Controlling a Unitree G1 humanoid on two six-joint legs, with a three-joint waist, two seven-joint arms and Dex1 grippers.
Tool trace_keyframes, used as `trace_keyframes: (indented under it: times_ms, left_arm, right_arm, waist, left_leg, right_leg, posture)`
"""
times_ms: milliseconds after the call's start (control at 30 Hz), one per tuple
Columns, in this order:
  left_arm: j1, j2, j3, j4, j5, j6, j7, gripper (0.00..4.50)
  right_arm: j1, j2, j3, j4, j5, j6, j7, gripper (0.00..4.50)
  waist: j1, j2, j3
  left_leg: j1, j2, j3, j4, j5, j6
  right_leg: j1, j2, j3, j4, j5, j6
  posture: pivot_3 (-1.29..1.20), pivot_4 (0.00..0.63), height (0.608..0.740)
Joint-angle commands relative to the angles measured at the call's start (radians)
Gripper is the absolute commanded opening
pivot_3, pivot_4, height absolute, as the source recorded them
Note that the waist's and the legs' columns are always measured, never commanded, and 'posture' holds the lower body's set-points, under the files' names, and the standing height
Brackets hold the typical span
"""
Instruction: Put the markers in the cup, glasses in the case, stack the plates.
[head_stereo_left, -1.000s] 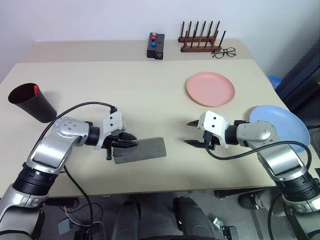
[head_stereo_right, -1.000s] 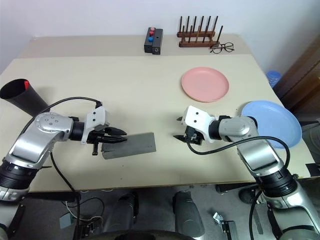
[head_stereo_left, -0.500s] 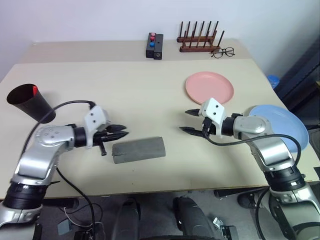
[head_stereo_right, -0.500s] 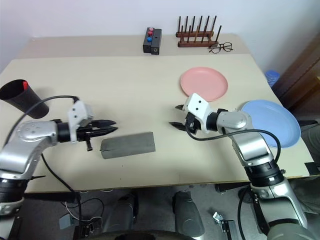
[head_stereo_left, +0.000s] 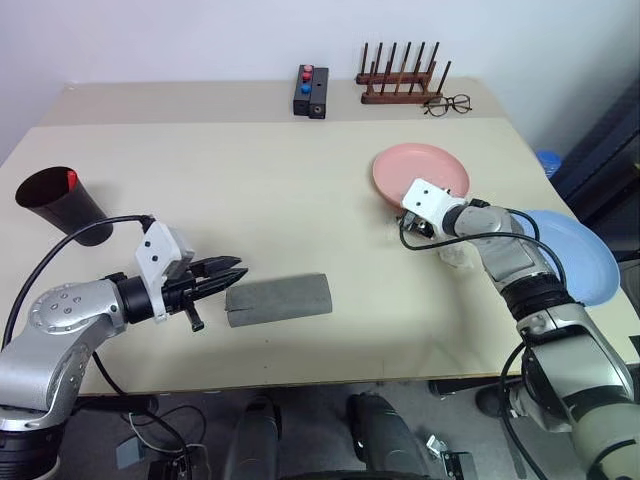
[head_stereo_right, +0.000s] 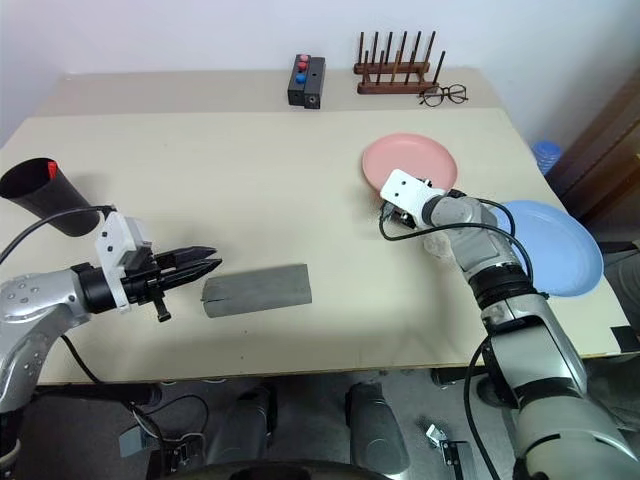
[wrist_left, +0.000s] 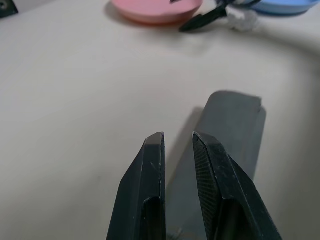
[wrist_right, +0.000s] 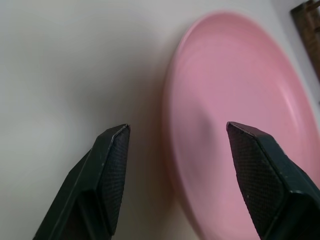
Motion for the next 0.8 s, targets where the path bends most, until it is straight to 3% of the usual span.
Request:
trace_keyframes:
  times_ms: [33,133,167,433,600,800]
  left_arm:
    - [-0.009,-0.011,-0.002,-0.058,-0.034,0.011,0.033,0.79]
    - [-0.018,-0.021,-0.021,-0.067,-0.045,0.013,0.048,0.79]
    - [-0.020,-0.022,-0.030,-0.067,-0.044,0.013,0.052,0.79]
    - [-0.075,-0.053,-0.103,-0.042,-0.028,-0.006,0.083,0.79]
    - [-0.131,-0.086,-0.167,0.003,-0.011,-0.029,0.077,0.79]
    - [-0.211,-0.117,-0.249,0.072,0.013,-0.075,0.033,0.79]
  right_arm:
    - [-0.038,0.003,-0.008,0.037,-0.022,-0.051,-0.015,1.77]
    - [-0.038,0.005,-0.014,0.044,-0.034,-0.069,-0.027,0.19]
    - [-0.036,0.004,-0.016,0.040,-0.038,-0.074,-0.031,0.03]
    - [0.063,-0.101,-0.100,-0.247,-0.031,-0.021,-0.015,0.03]
    - [0.295,-0.328,-0.320,-0.601,0.176,0.099,0.232,0.03]
    - [0.667,-0.551,-0.572,-0.751,0.246,0.207,0.397,0.03]
  waist:
    - [0.000,0.000,0.000]
    - [0.000,0.000,0.000]
    - [0.000,0.000,0.000]
    - [0.005,0.001,0.001]
    - [0.025,0.002,0.001]
    - [0.030,0.003,0.000]
  left_leg:
    - [0.000,0.000,0.000,0.000,0.000,0.000]
    - [0.000,0.000,0.000,0.000,0.000,0.000]
    - [0.000,0.000,0.000,0.000,0.000,0.000]
    - [0.000,0.000,0.000,0.000,0.000,0.000]
    - [0.000,-0.001,0.000,0.000,0.000,0.000]
    - [0.001,-0.001,0.000,0.002,0.000,0.000]
  right_leg:
    - [0.000,0.000,0.000,0.000,0.000,0.000]
    - [0.000,0.000,0.000,0.000,0.000,0.000]
    - [0.000,0.000,0.000,0.000,0.000,0.000]
    - [0.000,0.000,0.000,0.000,0.000,0.000]
    - [0.001,0.000,0.000,0.000,0.000,0.001]
    - [0.003,0.000,0.000,-0.001,-0.001,0.000]
  posture:
    - [0.00,0.150,0.740]
    - [0.00,0.150,0.740]
    - [0.00,0.150,0.740]
    - [0.00,0.150,0.740]
    - [0.00,0.150,0.740]
    - [0.00,0.150,0.740]
